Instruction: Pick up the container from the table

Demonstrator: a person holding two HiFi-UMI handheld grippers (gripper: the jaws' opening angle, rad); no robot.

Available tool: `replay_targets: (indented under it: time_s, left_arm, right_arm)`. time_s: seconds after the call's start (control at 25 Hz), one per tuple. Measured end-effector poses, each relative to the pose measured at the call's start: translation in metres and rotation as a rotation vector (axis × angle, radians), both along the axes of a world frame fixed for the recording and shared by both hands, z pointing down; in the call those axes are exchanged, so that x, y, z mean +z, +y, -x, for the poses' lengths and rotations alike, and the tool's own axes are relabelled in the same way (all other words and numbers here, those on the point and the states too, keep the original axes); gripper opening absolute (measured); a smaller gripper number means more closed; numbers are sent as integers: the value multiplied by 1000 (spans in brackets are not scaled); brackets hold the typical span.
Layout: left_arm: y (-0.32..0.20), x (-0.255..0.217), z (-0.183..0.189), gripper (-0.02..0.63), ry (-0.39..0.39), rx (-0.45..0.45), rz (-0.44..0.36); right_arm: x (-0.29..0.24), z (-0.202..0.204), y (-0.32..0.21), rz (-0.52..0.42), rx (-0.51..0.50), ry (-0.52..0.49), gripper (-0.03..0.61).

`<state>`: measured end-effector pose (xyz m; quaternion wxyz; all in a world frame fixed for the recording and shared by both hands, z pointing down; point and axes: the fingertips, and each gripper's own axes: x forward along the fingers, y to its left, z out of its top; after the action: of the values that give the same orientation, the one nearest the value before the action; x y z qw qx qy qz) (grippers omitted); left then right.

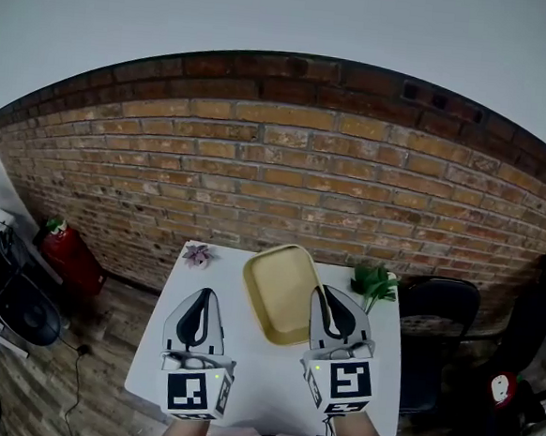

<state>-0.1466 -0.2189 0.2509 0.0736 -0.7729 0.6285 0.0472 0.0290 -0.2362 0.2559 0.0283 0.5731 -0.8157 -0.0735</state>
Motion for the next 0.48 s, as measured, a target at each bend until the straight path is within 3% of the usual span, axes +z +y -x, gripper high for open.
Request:
replay_targets:
  time_s: [0.48]
  left_arm:
    - [2,1,-1,10,0,-4,-1]
  right_arm:
    - [2,0,2,2,-6,3,18]
